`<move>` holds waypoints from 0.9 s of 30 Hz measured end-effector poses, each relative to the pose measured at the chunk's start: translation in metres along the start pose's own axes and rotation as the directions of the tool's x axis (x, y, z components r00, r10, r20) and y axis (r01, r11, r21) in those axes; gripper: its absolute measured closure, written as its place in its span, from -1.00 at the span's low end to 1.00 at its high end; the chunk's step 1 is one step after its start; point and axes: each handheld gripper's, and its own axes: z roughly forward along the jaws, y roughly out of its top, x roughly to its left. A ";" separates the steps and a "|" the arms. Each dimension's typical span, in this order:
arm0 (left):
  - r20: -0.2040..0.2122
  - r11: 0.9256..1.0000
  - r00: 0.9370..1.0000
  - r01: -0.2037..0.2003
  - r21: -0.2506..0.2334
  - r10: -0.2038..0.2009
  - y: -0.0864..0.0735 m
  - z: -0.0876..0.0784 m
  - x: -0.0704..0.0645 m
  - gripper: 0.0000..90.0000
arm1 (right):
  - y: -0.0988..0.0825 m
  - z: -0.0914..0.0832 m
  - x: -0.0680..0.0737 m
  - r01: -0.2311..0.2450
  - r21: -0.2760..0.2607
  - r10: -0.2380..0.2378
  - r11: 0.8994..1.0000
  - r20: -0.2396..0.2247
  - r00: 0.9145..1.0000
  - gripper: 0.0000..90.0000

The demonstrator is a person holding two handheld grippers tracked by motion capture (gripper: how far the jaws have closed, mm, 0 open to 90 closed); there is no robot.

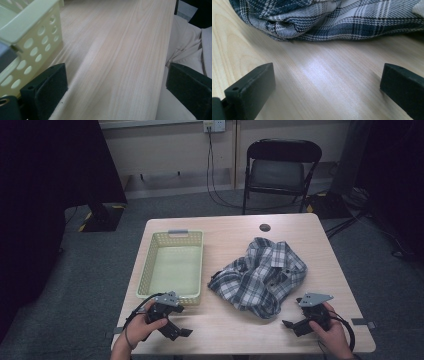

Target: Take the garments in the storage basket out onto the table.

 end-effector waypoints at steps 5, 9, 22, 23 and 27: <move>-0.003 1.000 1.000 -0.002 -0.006 0.002 -0.005 -0.003 0.002 -0.93 | 0.000 0.000 0.000 0.000 0.000 0.000 1.000 0.000 1.000 -1.00; -0.011 1.000 1.000 -0.003 -0.007 0.003 -0.009 -0.006 0.004 -0.93 | 0.000 0.000 0.000 0.000 0.000 0.000 1.000 0.000 1.000 -1.00; -0.038 1.000 0.999 -0.011 -0.025 0.010 -0.022 -0.016 0.010 -0.93 | 0.000 0.000 0.000 0.000 0.000 0.000 1.000 0.000 1.000 -1.00; -0.038 1.000 0.999 -0.009 -0.027 0.008 -0.023 -0.017 0.010 -0.93 | 0.000 0.000 0.000 0.000 0.000 0.000 1.000 0.000 1.000 -1.00; -0.050 0.999 0.999 -0.005 -0.035 0.003 -0.027 -0.019 0.012 -0.93 | 0.000 0.000 0.000 0.000 0.000 0.000 1.000 0.000 1.000 -1.00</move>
